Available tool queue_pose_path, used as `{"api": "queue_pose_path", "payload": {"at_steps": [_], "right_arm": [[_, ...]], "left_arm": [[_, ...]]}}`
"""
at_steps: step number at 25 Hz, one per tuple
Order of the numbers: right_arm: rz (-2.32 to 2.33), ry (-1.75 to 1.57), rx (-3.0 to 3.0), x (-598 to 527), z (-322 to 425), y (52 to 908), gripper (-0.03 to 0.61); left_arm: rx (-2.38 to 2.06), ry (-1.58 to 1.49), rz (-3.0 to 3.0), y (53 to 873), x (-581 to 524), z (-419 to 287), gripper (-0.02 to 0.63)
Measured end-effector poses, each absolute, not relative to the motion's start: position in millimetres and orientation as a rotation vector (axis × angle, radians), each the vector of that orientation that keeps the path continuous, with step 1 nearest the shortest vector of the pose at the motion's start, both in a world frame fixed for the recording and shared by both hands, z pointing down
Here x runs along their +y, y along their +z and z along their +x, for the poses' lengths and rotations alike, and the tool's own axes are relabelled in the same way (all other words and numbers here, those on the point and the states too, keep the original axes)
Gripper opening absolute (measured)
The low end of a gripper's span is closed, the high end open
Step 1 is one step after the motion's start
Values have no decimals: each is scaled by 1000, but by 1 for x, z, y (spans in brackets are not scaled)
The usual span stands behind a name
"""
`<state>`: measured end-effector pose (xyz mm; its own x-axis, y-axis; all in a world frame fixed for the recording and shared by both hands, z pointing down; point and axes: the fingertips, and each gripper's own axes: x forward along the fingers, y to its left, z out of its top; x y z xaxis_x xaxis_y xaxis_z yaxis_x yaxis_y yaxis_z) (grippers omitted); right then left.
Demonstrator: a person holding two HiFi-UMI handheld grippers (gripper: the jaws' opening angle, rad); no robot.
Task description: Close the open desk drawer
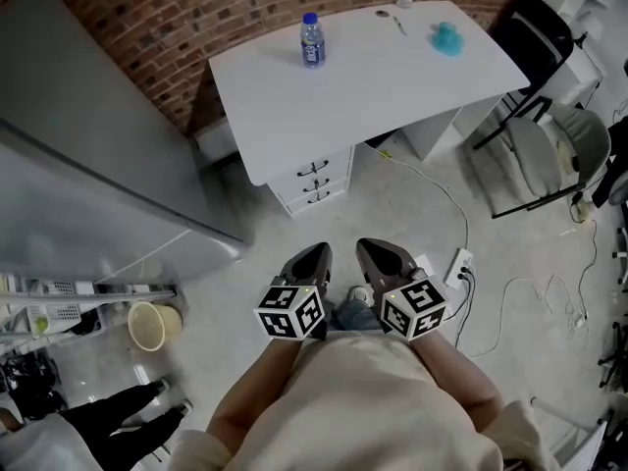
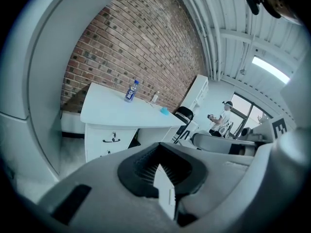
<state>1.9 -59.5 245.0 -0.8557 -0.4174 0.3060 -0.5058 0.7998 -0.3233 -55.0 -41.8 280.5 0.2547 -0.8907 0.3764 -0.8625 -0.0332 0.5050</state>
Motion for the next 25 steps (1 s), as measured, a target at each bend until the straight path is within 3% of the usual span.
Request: {"api": "queue_pose_path", "payload": {"at_steps": [25], "right_arm": [[699,525,-2817,-54,4,235,2]], "left_arm": [[-1574,-46,1930,272,-45,-42,-3]]}}
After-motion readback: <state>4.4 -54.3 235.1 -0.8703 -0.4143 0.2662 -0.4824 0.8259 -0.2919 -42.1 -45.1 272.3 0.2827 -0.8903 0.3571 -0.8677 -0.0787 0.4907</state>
